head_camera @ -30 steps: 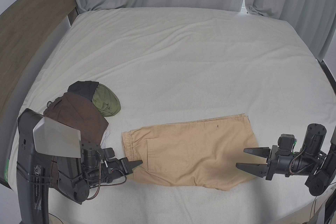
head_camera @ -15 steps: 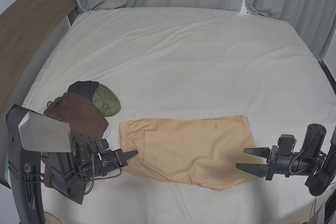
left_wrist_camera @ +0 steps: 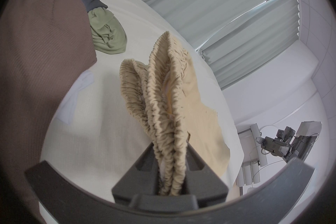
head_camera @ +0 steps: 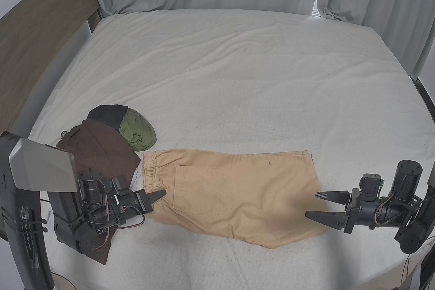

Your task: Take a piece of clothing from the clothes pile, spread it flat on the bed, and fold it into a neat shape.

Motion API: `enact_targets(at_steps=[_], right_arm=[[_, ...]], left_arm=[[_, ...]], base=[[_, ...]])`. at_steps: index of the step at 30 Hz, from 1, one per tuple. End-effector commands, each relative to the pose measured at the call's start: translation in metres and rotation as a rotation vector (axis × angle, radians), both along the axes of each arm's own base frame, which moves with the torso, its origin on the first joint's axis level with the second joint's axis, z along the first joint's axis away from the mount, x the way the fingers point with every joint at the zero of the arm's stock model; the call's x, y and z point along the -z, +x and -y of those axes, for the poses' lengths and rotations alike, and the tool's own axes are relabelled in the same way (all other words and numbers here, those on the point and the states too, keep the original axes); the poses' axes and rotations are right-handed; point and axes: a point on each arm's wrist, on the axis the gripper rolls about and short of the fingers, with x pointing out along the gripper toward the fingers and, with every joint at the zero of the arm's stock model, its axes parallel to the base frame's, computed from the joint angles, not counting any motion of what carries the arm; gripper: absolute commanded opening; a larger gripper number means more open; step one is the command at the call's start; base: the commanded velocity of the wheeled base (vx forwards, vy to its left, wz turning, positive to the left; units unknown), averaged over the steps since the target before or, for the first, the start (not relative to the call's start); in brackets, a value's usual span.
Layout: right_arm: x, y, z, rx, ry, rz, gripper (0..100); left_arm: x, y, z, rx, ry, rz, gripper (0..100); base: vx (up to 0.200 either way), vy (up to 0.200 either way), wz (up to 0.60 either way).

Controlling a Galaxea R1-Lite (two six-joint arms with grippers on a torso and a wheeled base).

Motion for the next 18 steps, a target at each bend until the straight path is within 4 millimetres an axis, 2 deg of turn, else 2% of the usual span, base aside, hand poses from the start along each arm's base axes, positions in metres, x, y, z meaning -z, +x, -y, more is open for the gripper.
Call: enact_targets(at_steps=[1,8,18], right_arm=[[0.0,0.0,0.0,0.0,0.0,0.0,100],[0.0,0.001,0.0,0.002,0.0,0.0,100],[0.0,0.0,0.0,-0.001,0.0,-0.002,100]], left_arm=[[-0.002,-0.003,-0.005,-0.007,-0.002,-0.001,0],[-0.007,-0.003,-0.01,-0.017,-0.005,0.008,0],[-0.014,-0.009,-0.034,-0.044,0.003,0.024,0]], base=[[0.0,0.0,0.0],[0.0,0.0,0.0],[0.0,0.0,0.0]])
